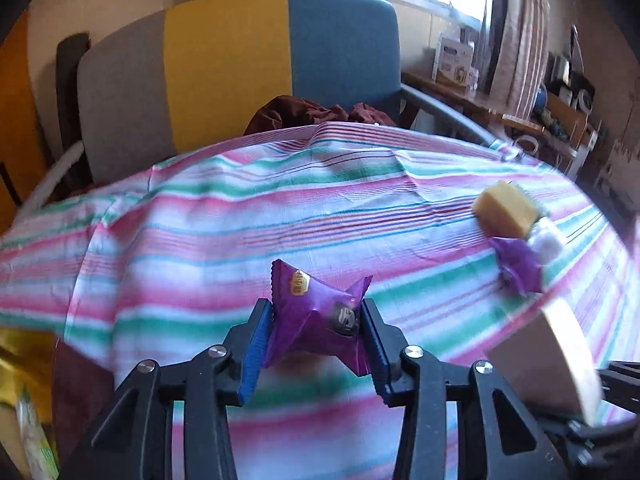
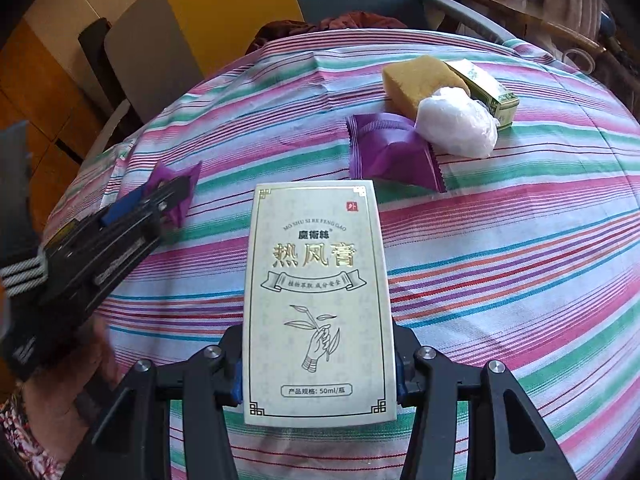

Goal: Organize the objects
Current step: 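Lower the purple packet into the gold tray and open the left tool while the right tool carries the box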

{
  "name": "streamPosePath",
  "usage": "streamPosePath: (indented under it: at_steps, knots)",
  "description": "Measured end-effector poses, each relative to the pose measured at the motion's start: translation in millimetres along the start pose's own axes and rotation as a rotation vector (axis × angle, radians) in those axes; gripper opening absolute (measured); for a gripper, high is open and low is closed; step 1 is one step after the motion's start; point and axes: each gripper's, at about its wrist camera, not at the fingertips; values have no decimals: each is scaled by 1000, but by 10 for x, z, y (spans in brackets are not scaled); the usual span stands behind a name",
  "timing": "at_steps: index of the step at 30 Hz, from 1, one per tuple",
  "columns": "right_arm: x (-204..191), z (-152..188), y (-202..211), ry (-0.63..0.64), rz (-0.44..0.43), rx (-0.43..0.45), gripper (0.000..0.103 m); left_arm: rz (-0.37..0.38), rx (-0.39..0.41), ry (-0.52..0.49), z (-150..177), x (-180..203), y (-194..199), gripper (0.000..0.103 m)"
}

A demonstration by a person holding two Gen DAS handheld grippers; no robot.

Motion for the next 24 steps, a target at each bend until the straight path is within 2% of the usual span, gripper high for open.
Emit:
streamPosePath:
  at_steps: [6, 12, 18, 24]
  knots:
    - [-24, 19, 14, 20, 6, 16, 52, 71, 60, 59, 161, -173, 569, 44]
    - [-27, 41, 34, 26, 2, -4, 52, 106, 122, 86, 391, -446, 1200, 44]
    - [-156, 129, 62, 68, -32, -1, 52, 65, 128, 174, 765, -1015, 1650, 44]
    - [-364, 211, 121, 118, -33, 36, 52, -26, 115, 334, 1120, -1816, 1858, 44]
Point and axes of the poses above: each gripper's, at about its wrist camera, not at the fingertips, and y roughly against the way its jaws point, x to its right, z to its underside, and after that the axes turned 5 degrees about -y, right-handed
